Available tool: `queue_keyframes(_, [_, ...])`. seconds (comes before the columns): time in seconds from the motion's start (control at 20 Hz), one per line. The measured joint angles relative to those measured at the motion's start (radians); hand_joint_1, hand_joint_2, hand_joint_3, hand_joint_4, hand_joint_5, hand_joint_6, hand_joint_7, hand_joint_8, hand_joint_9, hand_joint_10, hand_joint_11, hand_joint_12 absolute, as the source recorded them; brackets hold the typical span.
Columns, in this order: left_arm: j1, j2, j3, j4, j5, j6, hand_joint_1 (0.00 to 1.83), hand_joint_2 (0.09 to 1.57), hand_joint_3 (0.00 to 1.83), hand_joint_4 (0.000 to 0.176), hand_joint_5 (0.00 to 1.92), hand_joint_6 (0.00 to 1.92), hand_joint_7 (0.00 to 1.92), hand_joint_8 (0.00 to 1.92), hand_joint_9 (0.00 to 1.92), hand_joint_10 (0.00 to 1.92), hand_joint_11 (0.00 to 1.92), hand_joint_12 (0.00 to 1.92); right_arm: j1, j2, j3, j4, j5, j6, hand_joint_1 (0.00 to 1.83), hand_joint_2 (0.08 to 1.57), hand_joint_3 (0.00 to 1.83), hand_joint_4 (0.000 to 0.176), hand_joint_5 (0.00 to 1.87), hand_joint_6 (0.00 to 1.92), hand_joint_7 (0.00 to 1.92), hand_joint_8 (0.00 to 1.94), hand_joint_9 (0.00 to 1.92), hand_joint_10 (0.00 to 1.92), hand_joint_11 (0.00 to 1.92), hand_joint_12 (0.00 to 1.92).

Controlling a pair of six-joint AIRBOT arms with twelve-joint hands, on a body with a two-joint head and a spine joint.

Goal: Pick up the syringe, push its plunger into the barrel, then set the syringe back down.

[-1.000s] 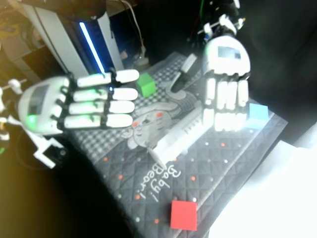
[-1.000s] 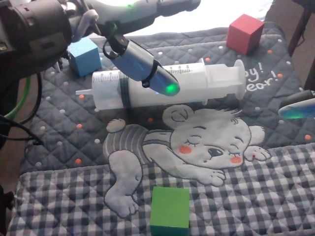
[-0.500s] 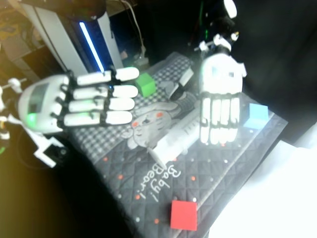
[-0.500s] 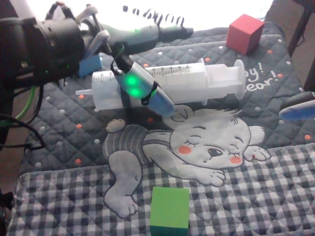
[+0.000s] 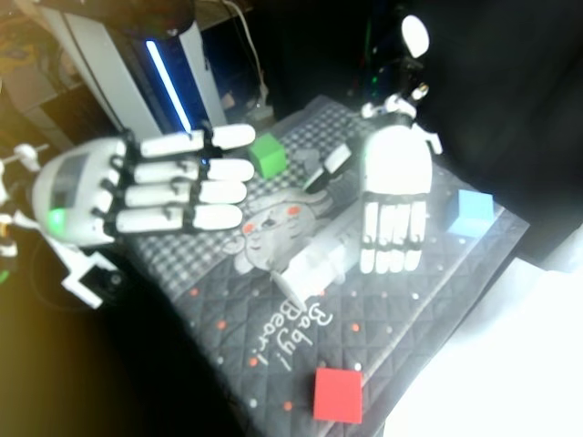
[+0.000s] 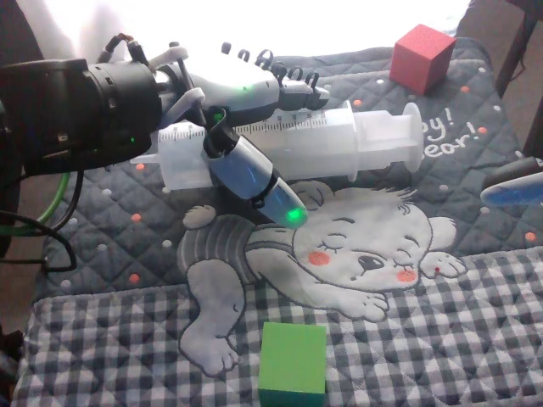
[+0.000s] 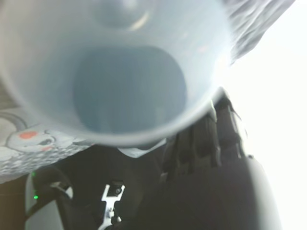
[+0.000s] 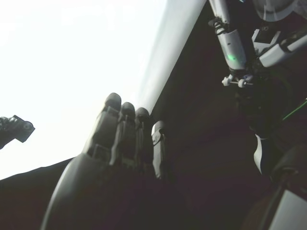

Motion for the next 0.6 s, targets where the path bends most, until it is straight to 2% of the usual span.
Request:
queue_keyframes(0.1, [0.007,-0.004,0.0,0.017,0.014,-0.001,0.44,0.65,0.0,0.0,0.05,0.0,0.15,0.0,0.2,0.0,0.05,0.29,0.0,0.0,0.0,-0.001,0.001,0.0,0.75,0.65,0.01,0.085,0.11,0.0,0.11,0.0,0.07,0.01,0.08,0.02])
queue_keyframes(0.15, [0.008,-0.006,0.005,0.022,0.018,-0.001,0.52,0.64,0.0,0.0,0.04,0.0,0.14,0.0,0.18,0.0,0.03,0.28,0.0,0.0,-0.001,0.0,0.001,0.0,0.76,0.65,0.01,0.085,0.11,0.0,0.11,0.0,0.07,0.01,0.09,0.02])
queue_keyframes(0.2, [0.008,-0.009,0.006,0.028,0.023,-0.001,0.54,0.65,0.0,0.0,0.01,0.0,0.11,0.0,0.15,0.0,0.01,0.25,0.0,0.0,-0.001,-0.001,0.0,0.0,0.76,0.65,0.01,0.077,0.11,0.0,0.11,0.01,0.08,0.01,0.09,0.03])
queue_keyframes(0.5, [0.008,-0.026,0.025,0.068,0.058,-0.003,0.57,0.68,0.0,0.0,0.06,0.01,0.15,0.0,0.17,0.0,0.02,0.22,0.0,0.0,-0.002,0.0,0.005,0.0,0.76,0.64,0.0,0.088,0.12,0.0,0.12,0.0,0.08,0.0,0.08,0.02])
queue_keyframes(0.55, [0.008,-0.029,0.033,0.069,0.068,-0.003,0.58,0.64,0.0,0.0,0.11,0.0,0.19,0.0,0.19,0.0,0.04,0.21,0.0,0.0,-0.002,-0.001,0.006,0.0,0.76,0.67,0.01,0.078,0.11,0.0,0.11,0.0,0.08,0.0,0.08,0.01])
queue_keyframes(0.6, [0.008,-0.029,0.035,0.071,0.069,-0.003,0.58,0.64,0.0,0.0,0.11,0.0,0.19,0.0,0.19,0.0,0.04,0.21,0.0,0.0,-0.002,-0.001,0.008,0.0,0.76,0.67,0.01,0.078,0.11,0.0,0.11,0.0,0.08,0.0,0.08,0.01])
